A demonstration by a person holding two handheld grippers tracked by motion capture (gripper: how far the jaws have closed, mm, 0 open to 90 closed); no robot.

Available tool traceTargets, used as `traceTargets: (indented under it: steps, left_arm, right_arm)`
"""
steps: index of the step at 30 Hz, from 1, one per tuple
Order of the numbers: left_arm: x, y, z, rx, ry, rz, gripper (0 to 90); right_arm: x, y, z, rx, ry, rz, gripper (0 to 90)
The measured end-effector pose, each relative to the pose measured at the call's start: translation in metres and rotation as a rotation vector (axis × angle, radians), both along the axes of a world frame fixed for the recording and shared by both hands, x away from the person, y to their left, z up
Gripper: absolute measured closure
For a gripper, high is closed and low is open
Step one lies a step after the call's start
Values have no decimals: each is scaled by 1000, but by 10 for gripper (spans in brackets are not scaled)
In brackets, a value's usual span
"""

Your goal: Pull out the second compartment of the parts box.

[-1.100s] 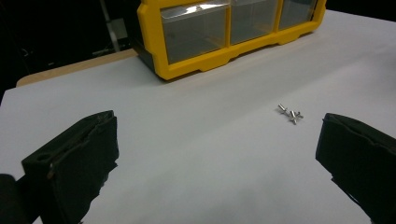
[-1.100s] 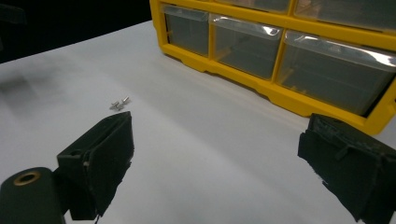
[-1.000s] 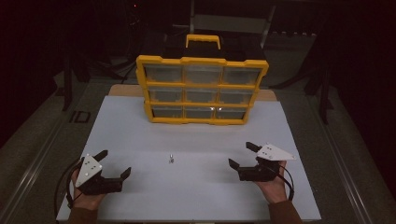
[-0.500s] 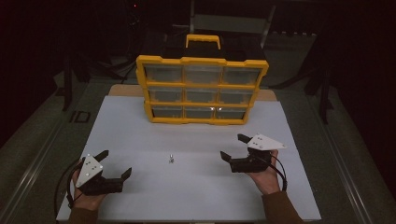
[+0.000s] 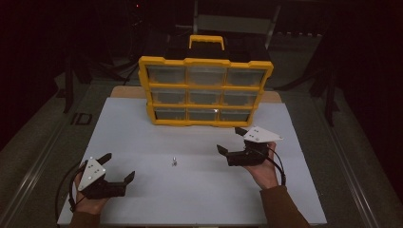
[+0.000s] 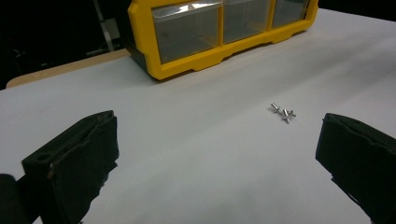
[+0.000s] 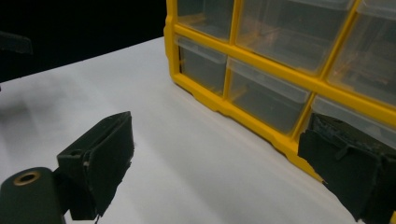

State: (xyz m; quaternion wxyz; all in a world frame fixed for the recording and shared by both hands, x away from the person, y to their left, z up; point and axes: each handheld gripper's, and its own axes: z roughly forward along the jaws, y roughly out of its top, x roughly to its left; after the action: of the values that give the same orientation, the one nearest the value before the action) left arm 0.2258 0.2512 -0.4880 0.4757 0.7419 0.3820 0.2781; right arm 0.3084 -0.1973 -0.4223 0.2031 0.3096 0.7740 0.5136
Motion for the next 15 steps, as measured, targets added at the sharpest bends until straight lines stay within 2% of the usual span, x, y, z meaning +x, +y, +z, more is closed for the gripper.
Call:
traceTargets:
  steps: [10, 15]
  left_arm:
    - [0, 0, 0, -4, 0, -1, 0]
    - [0, 0, 0, -5, -1, -2, 0]
  right_arm:
    - [21, 16, 11, 8, -13, 7, 87]
    - [32, 26, 17, -9, -15, 10, 87]
